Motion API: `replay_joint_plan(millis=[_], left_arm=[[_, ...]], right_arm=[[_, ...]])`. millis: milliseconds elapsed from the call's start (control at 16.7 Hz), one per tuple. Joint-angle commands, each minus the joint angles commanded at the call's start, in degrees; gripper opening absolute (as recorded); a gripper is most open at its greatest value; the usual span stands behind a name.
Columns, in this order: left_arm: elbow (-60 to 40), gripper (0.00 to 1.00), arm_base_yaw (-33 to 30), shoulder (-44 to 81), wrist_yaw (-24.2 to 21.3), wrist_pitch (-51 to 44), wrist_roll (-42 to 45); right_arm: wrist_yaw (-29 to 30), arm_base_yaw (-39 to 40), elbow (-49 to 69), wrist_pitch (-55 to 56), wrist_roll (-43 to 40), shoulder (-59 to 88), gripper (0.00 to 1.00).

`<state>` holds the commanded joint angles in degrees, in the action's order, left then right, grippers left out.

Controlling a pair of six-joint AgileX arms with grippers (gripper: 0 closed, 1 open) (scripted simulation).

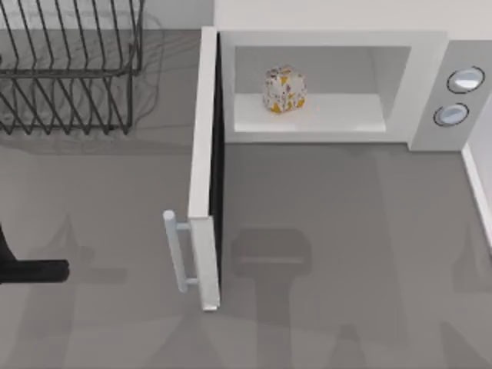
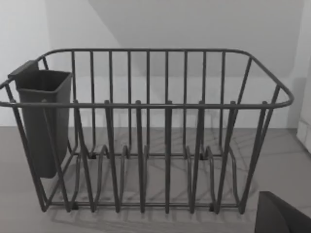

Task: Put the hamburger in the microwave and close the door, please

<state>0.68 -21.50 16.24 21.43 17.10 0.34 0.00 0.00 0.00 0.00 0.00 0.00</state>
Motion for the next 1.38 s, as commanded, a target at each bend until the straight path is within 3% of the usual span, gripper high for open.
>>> replay_joint_plan(millis=[300, 1020, 1380], left_arm=[[-5.5, 0.0, -1.5, 5.5, 0.1, -6.0, -2.9], [-40.4, 0.0, -10.9, 40.8, 0.8, -44.1, -21.7], [-45.5, 0.0, -12.2, 45.9, 0.9, -49.6, -24.4]], right_arm=[[0.0, 0.0, 0.0, 0.0, 0.0, 0.0, 1.0], [0.0, 0.0, 0.0, 0.0, 0.0, 0.0, 1.0], [0.0, 0.0, 0.0, 0.0, 0.0, 0.0, 1.0]])
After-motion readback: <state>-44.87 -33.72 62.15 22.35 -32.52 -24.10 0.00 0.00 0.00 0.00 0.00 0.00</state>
